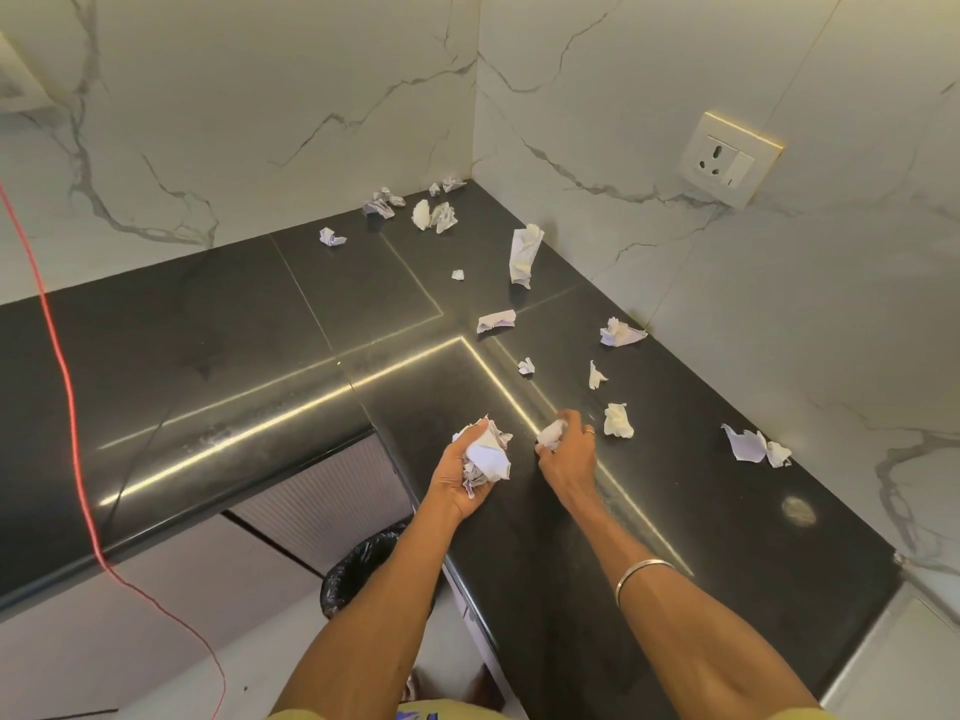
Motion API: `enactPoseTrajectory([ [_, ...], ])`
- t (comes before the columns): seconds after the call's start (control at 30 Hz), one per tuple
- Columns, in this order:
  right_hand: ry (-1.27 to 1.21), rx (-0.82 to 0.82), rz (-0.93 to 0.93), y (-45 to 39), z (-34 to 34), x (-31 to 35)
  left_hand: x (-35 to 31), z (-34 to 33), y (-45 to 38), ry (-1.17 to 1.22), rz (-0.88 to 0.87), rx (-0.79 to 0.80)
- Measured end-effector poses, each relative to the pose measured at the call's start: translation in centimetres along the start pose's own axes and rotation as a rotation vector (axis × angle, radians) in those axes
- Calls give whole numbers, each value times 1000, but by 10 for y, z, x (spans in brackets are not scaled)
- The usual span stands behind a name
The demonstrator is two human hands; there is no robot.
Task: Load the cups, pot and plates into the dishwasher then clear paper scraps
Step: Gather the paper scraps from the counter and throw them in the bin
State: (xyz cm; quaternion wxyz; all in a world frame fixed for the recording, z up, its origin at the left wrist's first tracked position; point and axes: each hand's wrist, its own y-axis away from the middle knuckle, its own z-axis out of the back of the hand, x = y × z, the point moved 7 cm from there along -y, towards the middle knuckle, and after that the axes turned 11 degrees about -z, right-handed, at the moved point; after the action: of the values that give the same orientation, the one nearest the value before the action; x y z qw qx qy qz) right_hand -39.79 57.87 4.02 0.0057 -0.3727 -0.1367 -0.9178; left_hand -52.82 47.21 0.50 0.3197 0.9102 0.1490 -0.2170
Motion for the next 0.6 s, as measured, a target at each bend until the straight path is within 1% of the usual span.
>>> enactPoseTrajectory([
  [0.07,52,50,-50,-6,-5,-3,0,4,1,2,-14,-6],
  [0.17,15,41,-63,-4,-8,-1,-2,6,4,10,-31,-2],
  [0.3,-153,69,-24,21,-21,22,-10,15,7,37,-60,-28],
  [0.37,-290,108,-104,35,-32,31,-14,23,9,40,-62,-43],
  [0.47,-457,227,-238,56,-54,43,-23,34,14,38,-63,-69],
  [0.53,-528,266,-264,70,-63,52,-32,44,19,28,-76,-102],
  [0.6,-573,269,-271,82,-70,59,-42,54,27,25,-100,-131],
])
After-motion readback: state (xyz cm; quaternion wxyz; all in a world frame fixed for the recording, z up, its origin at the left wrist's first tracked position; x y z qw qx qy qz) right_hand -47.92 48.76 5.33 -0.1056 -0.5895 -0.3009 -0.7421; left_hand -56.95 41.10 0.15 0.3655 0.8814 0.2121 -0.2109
